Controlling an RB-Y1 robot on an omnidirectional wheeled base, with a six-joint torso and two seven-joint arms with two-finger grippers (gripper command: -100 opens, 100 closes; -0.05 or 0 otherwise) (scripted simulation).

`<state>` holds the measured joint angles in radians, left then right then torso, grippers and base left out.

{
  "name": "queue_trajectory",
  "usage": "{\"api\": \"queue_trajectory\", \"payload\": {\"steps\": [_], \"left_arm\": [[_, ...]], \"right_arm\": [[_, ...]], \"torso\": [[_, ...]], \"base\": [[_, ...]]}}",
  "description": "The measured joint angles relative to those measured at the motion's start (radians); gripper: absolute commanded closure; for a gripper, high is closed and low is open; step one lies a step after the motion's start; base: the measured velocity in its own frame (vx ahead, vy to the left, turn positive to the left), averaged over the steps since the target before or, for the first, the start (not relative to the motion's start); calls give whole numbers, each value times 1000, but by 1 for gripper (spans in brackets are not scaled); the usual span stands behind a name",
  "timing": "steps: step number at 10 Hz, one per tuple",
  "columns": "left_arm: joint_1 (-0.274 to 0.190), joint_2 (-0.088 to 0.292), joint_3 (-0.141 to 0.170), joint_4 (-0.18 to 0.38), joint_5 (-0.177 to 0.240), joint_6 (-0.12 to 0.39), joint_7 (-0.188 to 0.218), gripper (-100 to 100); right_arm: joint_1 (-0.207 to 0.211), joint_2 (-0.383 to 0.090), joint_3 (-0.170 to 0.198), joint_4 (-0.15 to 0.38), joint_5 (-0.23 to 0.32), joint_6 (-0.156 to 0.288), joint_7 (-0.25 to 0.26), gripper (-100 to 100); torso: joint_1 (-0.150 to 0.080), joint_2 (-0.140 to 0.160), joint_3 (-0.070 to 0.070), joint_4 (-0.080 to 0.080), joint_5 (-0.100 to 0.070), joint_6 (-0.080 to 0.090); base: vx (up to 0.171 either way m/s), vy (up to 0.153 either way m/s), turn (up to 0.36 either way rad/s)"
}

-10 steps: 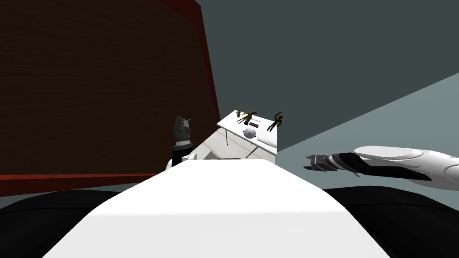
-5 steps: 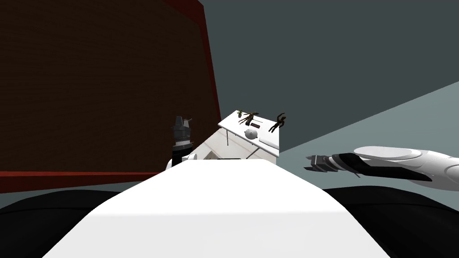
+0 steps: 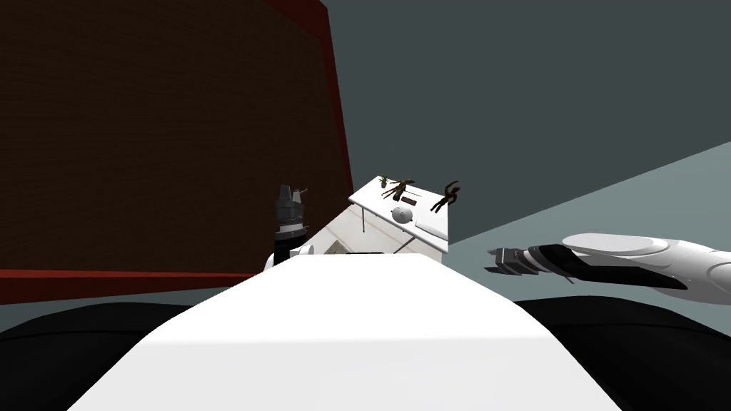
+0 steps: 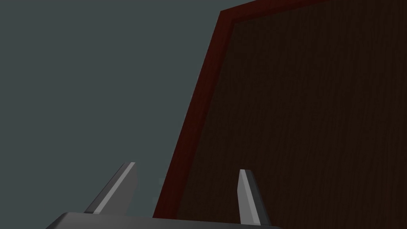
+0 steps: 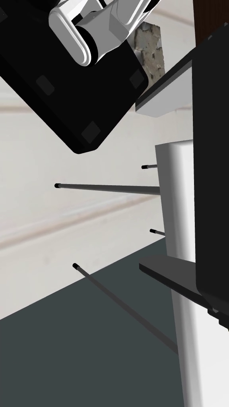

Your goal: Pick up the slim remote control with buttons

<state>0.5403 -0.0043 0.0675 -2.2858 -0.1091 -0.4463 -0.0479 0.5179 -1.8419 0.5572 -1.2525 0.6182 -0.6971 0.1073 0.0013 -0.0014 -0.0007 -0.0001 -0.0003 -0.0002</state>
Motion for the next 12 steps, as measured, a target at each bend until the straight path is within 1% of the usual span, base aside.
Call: {"api": "queue_trajectory", "payload": {"steps": [4, 6, 9, 12], "left_arm": [[0, 0, 0, 0, 0, 0, 0, 0], [0, 0, 0, 0, 0, 0, 0, 0], [0, 0, 0, 0, 0, 0, 0, 0], [0, 0, 0, 0, 0, 0, 0, 0]], "right_arm": [[0, 0, 1, -1, 7, 1, -2, -100], [1, -1, 5, -8, 22, 5, -8, -100], [3, -2, 6, -10, 20, 7, -7, -100], [5, -4, 10, -18, 35, 12, -13, -100]], "torso": [[0, 1, 1, 0, 0, 0], [0, 0, 0, 0, 0, 0], [1, 1, 0, 0, 0, 1], [1, 0, 0, 0, 0, 1]], "base": [[18, 17, 22], [26, 9, 48], [22, 16, 28], [21, 19, 24]]}}
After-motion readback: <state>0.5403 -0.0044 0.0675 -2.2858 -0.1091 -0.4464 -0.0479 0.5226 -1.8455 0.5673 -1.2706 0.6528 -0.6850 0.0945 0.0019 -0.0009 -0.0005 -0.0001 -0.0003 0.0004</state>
